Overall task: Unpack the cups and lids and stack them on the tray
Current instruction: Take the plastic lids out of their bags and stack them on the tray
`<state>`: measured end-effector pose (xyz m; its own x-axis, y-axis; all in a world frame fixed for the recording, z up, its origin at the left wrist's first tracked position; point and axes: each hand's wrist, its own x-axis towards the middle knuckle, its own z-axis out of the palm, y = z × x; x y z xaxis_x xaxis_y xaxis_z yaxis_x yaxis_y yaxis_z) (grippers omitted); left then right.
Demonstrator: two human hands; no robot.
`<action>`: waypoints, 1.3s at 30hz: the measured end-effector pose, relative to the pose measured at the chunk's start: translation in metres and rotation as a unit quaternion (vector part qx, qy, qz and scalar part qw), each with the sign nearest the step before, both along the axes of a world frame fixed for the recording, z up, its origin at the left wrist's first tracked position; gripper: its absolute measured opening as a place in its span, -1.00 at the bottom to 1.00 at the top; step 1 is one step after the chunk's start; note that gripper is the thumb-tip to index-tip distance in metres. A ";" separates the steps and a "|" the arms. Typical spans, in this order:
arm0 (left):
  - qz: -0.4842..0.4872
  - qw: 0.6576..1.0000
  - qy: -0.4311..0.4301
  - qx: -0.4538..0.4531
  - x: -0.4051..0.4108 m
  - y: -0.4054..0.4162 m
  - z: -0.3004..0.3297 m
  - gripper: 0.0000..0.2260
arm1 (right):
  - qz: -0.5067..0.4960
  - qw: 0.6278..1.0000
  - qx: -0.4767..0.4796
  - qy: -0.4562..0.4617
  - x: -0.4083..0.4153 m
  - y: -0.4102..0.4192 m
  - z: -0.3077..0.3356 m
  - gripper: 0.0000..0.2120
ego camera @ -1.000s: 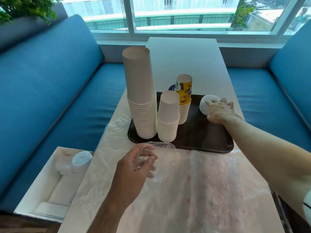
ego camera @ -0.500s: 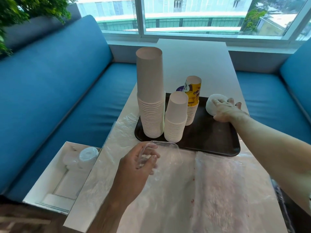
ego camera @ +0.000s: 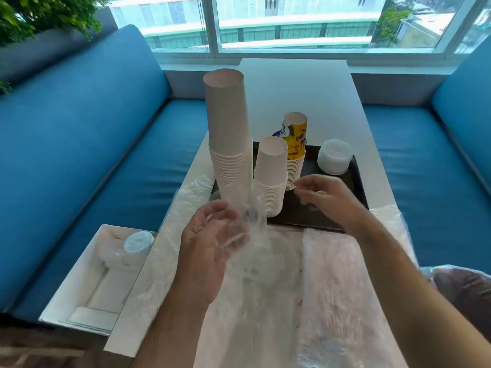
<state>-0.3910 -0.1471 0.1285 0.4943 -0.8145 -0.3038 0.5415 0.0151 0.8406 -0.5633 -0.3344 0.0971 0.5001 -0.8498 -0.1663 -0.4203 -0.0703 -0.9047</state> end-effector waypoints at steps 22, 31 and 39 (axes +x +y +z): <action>0.143 0.980 0.135 0.000 -0.019 0.006 -0.023 -0.70 | -0.093 0.893 0.154 -0.413 -0.029 0.096 -0.020 -0.76; 0.088 0.993 -0.069 0.033 -0.005 0.029 -0.024 -0.75 | 0.021 0.953 0.054 -0.297 -0.052 0.090 0.002 -0.61; -0.003 0.993 -0.120 0.011 0.032 0.040 -0.022 -0.61 | 0.142 0.963 0.057 -0.222 -0.056 0.083 0.018 0.00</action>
<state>-0.3588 -0.1072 0.1063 0.5507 -0.8114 -0.1959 0.3251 -0.0077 0.9457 -0.6194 -0.2509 0.1151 0.7525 -0.6577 0.0339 0.0316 -0.0154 -0.9994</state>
